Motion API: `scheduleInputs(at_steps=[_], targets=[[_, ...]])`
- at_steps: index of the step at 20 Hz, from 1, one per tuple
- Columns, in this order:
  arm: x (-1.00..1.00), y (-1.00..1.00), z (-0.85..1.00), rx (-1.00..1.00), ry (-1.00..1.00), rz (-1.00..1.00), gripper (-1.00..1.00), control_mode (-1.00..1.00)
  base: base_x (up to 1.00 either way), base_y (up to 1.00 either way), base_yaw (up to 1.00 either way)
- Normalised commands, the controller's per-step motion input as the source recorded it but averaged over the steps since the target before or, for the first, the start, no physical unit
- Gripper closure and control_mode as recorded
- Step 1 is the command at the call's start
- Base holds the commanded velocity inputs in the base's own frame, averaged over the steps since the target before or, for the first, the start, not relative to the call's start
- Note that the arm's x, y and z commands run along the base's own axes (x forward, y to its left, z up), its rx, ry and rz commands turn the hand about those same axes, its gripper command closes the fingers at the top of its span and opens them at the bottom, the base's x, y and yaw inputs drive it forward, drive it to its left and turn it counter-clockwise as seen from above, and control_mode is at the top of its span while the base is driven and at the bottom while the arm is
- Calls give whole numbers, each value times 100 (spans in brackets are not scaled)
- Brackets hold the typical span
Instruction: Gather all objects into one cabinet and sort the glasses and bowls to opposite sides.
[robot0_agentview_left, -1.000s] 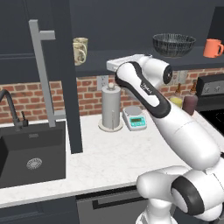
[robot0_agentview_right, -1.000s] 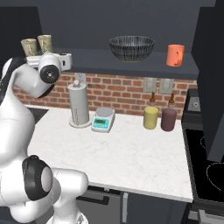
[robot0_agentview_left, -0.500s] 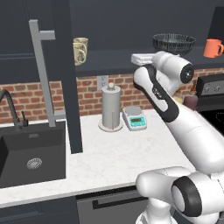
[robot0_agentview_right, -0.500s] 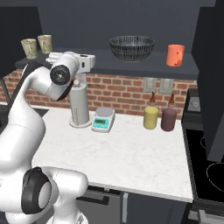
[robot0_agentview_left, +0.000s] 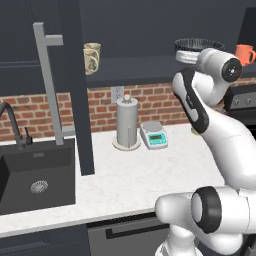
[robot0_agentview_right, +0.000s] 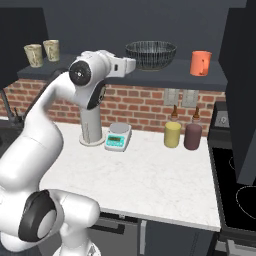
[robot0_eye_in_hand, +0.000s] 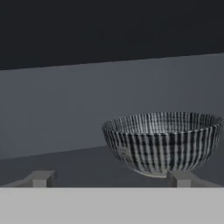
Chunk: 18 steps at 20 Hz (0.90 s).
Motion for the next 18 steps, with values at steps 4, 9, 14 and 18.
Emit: scheduleInputs(at_steps=[4,9,14,18], targets=[[-6,-85,9,0,3,-17,-100,-100,0,0,0],[-14,-50,0,-3,0,-16,-100,-100,0,0,0],[-16,-61,0,-1,0,-8,-100,-100,0,0,0],[-13,-60,0,0,0,0,-100,-100,0,0,0]])
